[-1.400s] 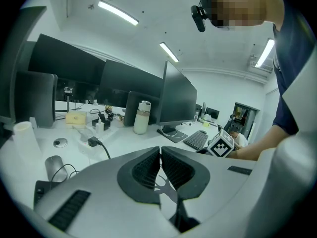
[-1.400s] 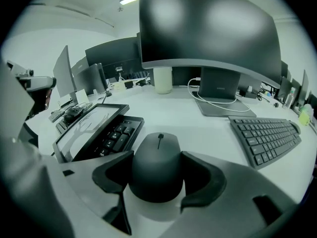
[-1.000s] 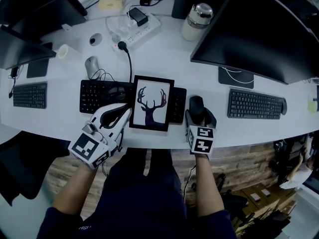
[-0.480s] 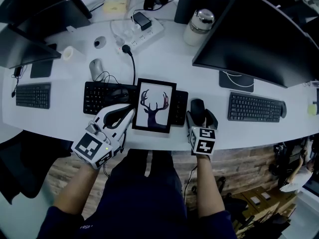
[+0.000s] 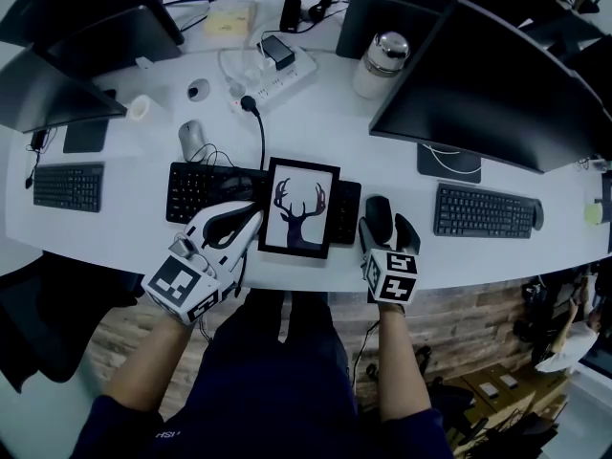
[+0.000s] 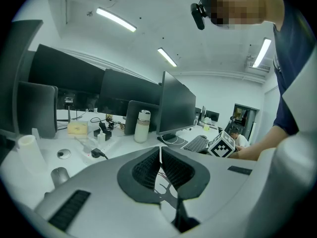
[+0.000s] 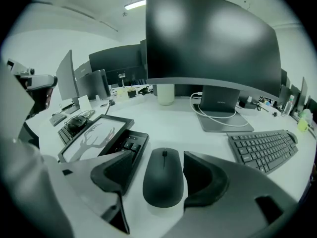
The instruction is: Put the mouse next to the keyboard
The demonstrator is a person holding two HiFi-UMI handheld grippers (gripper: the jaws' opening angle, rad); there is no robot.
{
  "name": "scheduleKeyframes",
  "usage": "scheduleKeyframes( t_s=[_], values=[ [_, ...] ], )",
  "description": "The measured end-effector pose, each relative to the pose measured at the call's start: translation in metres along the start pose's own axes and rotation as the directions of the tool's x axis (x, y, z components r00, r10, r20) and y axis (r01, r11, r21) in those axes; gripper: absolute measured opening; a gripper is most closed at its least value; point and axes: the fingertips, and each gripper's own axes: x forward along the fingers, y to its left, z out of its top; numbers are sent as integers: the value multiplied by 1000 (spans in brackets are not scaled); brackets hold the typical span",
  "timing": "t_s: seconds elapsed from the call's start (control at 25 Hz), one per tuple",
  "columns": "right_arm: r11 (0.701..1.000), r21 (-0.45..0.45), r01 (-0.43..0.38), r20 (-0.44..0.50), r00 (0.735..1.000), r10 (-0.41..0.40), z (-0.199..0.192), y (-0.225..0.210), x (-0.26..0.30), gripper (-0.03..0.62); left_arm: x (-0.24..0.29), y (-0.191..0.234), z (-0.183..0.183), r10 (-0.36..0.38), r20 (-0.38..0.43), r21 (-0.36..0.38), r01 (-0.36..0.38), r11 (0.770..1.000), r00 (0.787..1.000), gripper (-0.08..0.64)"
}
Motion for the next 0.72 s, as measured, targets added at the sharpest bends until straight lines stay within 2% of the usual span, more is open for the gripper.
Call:
scheduleKeyframes(
  t_s=[0.72],
  values=[
    [999,-1,-50,121,991,49,48,39,-59,311,-30,-3,27,-8,75,25,6,1000,997,34]
  ],
)
